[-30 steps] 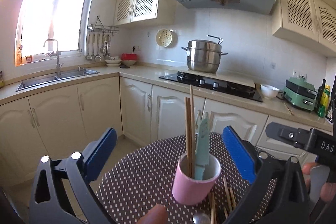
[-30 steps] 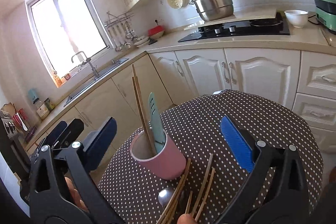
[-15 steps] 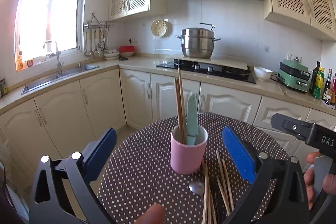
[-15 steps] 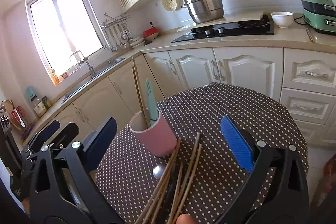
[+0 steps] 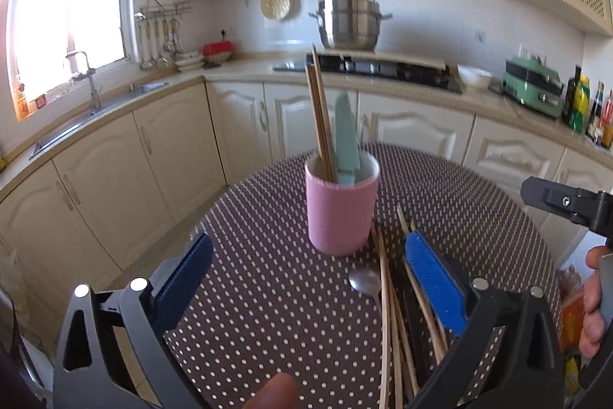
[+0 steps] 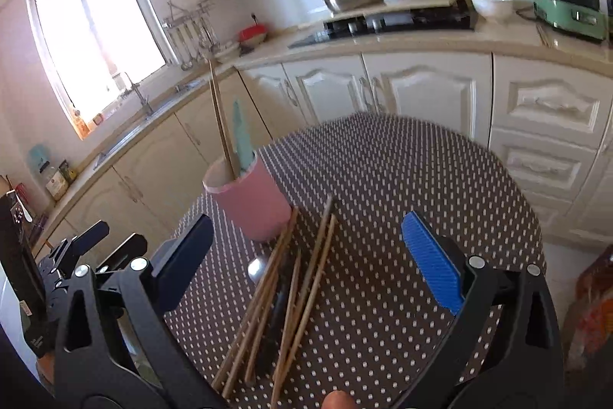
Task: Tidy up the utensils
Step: 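Move both open tools back down to the chopstick pile, then close the right tool on a wooden chopstick while the left tool grasps another chopstick, then lift both held chopsticks up toward the pink cup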
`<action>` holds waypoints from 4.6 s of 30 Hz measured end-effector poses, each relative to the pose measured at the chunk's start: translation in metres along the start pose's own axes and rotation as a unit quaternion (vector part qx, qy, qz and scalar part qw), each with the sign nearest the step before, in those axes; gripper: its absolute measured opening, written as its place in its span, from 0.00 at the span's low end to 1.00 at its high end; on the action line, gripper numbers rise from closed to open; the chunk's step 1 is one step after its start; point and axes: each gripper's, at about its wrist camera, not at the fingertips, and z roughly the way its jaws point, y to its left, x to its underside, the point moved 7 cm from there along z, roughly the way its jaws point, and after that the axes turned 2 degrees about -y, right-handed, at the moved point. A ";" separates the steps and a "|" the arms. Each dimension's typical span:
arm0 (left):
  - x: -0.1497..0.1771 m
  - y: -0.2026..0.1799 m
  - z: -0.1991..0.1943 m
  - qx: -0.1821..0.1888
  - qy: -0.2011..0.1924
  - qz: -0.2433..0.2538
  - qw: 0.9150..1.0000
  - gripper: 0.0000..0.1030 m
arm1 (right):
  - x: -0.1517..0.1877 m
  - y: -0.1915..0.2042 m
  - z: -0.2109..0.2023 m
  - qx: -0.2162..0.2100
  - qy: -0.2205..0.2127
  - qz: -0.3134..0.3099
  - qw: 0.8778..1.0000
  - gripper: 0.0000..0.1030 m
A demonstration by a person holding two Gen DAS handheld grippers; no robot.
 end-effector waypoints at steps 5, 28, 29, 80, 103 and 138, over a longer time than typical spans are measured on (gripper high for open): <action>0.028 -0.010 0.025 0.009 0.055 0.027 0.998 0.96 | 0.021 -0.004 0.009 0.004 0.028 -0.001 1.000 0.94; 0.096 -0.027 0.103 0.032 0.194 0.084 0.977 0.95 | 0.086 -0.018 0.041 0.034 0.138 -0.027 0.989 0.94; 0.097 -0.027 0.105 0.034 0.194 0.086 0.977 0.94 | 0.092 -0.015 0.046 0.035 0.153 -0.039 0.987 0.94; 0.077 -0.073 0.131 0.127 0.231 0.088 0.961 0.28 | 0.088 -0.011 0.117 0.071 0.239 -0.117 0.961 0.16; 0.078 -0.057 0.131 0.116 0.232 0.095 0.961 0.15 | 0.102 0.002 0.111 0.048 0.247 -0.164 0.954 0.06; -0.026 0.018 -0.009 0.149 -0.066 -0.057 0.985 0.06 | -0.004 0.029 -0.003 -0.108 -0.038 -0.048 0.992 0.06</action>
